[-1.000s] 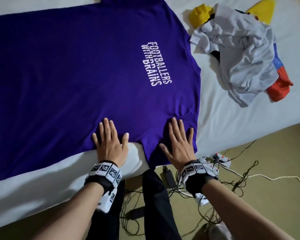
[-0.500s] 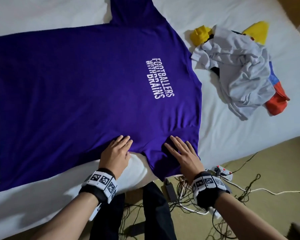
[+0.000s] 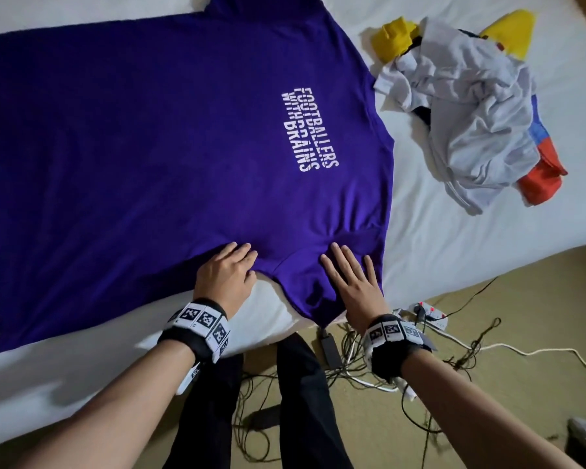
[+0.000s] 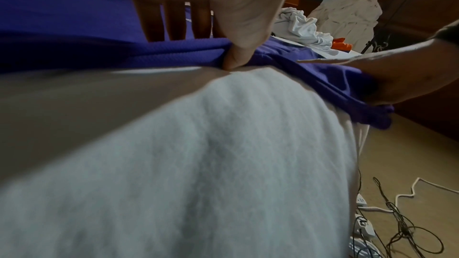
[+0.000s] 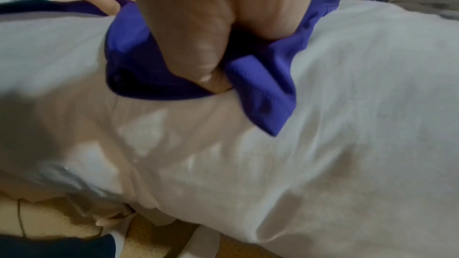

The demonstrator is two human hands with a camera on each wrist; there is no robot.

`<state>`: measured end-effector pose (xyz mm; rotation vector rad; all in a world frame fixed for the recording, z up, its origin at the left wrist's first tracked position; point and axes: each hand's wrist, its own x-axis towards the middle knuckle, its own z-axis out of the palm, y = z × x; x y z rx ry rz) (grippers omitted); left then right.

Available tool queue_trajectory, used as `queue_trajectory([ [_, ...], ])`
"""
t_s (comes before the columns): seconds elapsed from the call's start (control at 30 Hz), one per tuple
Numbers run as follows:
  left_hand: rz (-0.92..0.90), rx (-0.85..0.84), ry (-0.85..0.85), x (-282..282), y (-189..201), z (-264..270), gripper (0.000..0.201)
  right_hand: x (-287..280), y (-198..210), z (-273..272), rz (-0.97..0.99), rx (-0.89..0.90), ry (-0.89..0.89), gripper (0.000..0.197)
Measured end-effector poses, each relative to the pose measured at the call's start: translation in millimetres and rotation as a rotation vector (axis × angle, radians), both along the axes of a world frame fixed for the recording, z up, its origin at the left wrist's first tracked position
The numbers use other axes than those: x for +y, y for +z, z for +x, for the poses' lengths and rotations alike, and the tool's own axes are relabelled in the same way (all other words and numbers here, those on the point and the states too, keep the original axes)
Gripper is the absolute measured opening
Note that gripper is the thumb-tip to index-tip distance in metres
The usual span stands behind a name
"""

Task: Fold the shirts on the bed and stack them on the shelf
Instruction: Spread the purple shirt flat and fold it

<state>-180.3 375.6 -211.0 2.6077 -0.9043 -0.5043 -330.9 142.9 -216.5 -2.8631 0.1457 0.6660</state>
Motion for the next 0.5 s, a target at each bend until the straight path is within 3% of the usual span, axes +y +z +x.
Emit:
queue_trajectory([
  [0.1,-0.048,-0.019,0.018,3.0,-0.8,-0.5,0.028,-9.1,2.6,4.2,0.061,-0.112,-0.038,0.099],
  [0.23,-0.148,-0.007,0.077,7.0,5.9,8.4,0.039,-25.6,34.2,30.6,0.085,-0.221,-0.275,0.044],
  [0.3,-0.198,-0.004,0.116,6.6,11.8,18.5,0.036,-37.2,61.3,55.7,0.089,-0.229,-0.387,0.030],
  [0.5,-0.347,0.112,0.280,-5.8,19.4,77.8,0.032,-71.5,100.6,168.2,0.197,-0.216,-0.458,0.031],
])
